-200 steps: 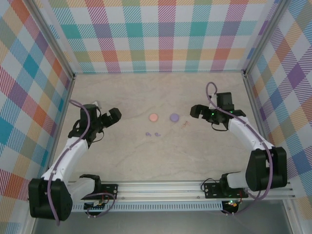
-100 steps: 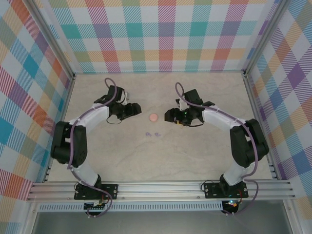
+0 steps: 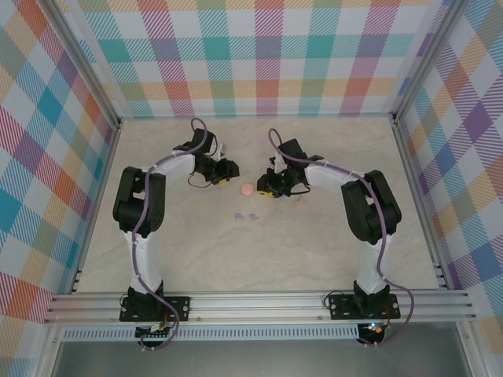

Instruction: Insert wireless bluetooth earbuds into charging case

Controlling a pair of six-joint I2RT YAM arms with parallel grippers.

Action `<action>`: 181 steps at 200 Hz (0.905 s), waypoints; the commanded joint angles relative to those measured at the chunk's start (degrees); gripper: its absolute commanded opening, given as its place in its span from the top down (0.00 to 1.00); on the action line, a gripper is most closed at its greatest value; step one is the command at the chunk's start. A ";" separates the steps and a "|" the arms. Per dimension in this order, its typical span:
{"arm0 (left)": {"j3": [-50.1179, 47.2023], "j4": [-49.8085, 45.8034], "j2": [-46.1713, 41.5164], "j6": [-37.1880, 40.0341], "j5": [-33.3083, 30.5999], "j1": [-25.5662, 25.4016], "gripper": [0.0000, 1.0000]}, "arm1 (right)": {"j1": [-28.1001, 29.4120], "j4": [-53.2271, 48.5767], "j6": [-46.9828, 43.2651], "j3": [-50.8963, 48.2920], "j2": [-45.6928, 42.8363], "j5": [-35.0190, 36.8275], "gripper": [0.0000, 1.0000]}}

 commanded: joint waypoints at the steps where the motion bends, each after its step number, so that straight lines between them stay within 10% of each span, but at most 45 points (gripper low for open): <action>1: 2.10 -1.06 1.82 1.10 3.10 -1.31 0.55 | 0.72 -1.71 1.36 3.36 2.26 -1.00 0.78; 181: -2.88 -0.25 0.47 0.98 6.61 -3.42 0.60 | 1.17 -11.30 -1.26 15.76 12.74 3.37 0.83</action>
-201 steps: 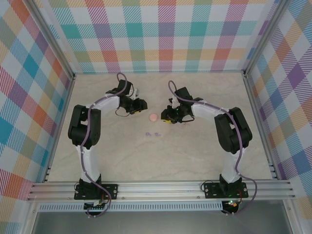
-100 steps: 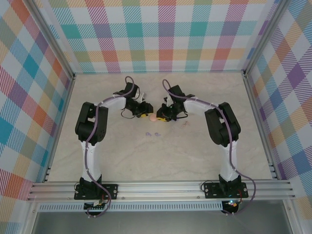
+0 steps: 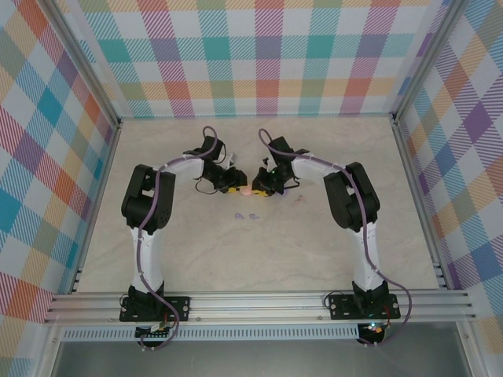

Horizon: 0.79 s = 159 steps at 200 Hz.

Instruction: Insert wireless bluetooth earbuds into charging case

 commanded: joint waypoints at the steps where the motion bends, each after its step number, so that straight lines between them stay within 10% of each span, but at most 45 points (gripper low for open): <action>1: -1.82 -0.40 -2.67 1.02 1.42 -0.71 0.60 | 0.32 -3.10 -2.05 2.80 0.98 0.80 0.83; 159: 3.56 -3.99 -1.31 3.35 3.30 0.99 0.54 | 1.05 2.05 2.03 -5.54 -5.09 -2.24 0.80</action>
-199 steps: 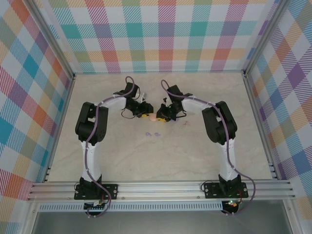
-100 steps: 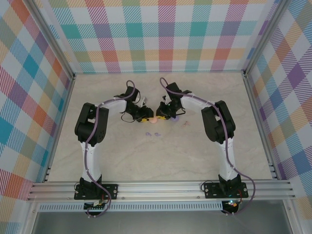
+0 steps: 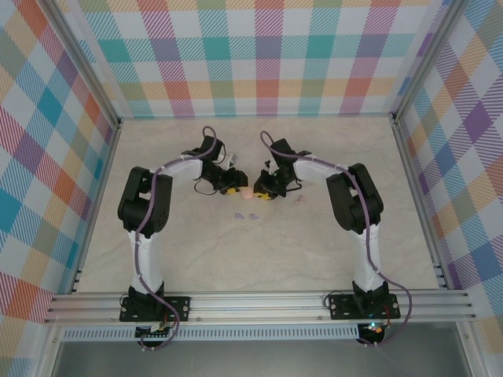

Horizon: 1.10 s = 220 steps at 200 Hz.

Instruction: Insert wireless bluetooth earbuds into charging case

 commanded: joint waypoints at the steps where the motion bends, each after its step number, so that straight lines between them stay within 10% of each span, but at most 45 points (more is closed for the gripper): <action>1: 4.27 -2.14 1.82 2.44 2.33 0.64 0.54 | 0.97 2.39 1.66 -1.51 -2.42 -2.14 0.80; 220: -5.32 0.69 -4.05 0.76 1.75 0.92 0.52 | 1.69 -3.67 0.16 4.86 0.56 3.64 0.82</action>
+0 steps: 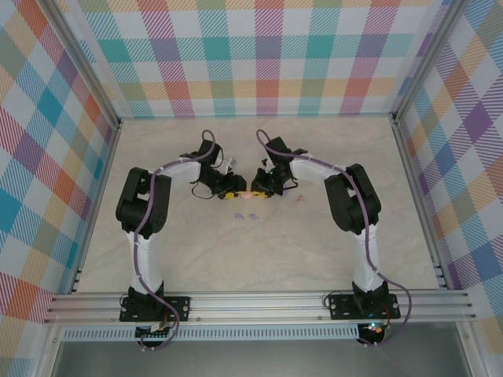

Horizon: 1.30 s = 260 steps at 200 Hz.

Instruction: Insert wireless bluetooth earbuds into charging case

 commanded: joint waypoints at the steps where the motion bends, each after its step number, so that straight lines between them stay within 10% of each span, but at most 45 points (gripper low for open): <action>1: -1.03 0.51 -3.02 -0.79 -0.64 0.55 0.52 | 0.23 -1.73 -1.04 1.33 -0.14 0.69 0.82; 109: 12.66 -3.79 7.58 1.47 4.05 2.71 0.66 | 0.31 7.66 3.21 -6.81 -2.71 -6.24 0.81; 260: 6.34 -3.77 4.83 3.33 6.41 1.03 0.73 | 0.33 2.11 1.65 -1.19 1.38 -1.81 0.84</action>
